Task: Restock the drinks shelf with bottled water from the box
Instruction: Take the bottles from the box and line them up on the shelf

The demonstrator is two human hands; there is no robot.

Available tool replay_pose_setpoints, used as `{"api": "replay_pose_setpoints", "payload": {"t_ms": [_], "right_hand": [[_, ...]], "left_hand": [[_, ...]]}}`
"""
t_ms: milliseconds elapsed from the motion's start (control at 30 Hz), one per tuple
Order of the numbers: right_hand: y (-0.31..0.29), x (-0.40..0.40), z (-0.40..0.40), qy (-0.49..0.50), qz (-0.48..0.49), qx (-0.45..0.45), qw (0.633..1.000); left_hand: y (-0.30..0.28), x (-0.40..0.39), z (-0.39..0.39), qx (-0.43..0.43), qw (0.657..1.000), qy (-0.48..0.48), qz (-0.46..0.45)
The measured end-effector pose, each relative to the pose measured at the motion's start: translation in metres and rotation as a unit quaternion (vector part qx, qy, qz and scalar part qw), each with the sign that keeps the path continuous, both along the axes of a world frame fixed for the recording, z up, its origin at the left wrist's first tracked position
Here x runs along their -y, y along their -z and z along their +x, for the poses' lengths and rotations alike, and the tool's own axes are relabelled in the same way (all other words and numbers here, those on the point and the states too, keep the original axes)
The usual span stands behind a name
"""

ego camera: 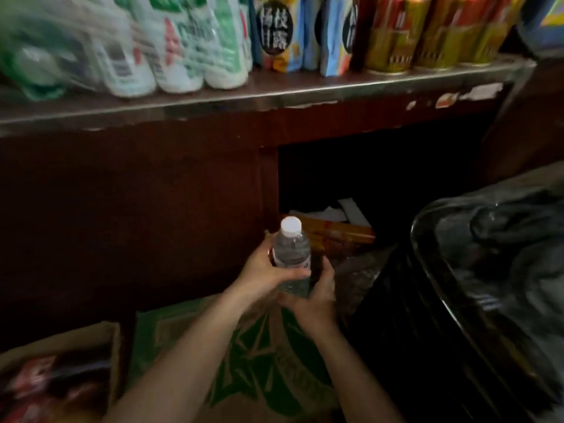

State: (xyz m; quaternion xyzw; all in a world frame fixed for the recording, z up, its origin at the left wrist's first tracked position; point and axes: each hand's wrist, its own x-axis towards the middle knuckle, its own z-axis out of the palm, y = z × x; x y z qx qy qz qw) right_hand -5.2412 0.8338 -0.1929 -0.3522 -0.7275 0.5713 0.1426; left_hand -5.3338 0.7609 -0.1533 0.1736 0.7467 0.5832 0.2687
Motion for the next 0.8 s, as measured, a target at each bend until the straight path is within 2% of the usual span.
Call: {"api": "replay_pose_setpoints", "payload": {"t_ms": [133,233,400,600,700,733,800], "right_hand": [[0.018,-0.006,-0.012,-0.025,-0.008,-0.002,1.0],[0.022,-0.005,-0.018,-0.029,0.029,0.018,0.999],[0.002,0.006,-0.015,-0.03,0.026,0.023,0.999],[-0.095,0.029,-0.006,-0.064,0.042,0.023,0.997],[-0.167,0.038,-0.002,-0.101,0.06,0.037,0.992],[-0.196,0.042,-0.003,-0.098,0.075,0.045,0.991],[-0.243,0.043,-0.007,-0.038,0.146,0.008,0.988]], "left_hand": [[0.015,-0.008,0.001,-0.033,0.998,-0.041,0.024],[0.012,-0.005,0.002,-0.053,0.997,-0.051,0.018],[-0.013,0.013,0.007,-0.075,0.995,-0.063,0.004],[-0.111,0.042,0.011,-0.069,0.994,-0.09,-0.001],[-0.177,0.052,0.022,-0.05,0.99,-0.13,-0.005],[-0.201,0.055,0.025,-0.04,0.989,-0.146,-0.002],[-0.247,0.062,0.026,-0.03,0.986,-0.165,0.009]]}}
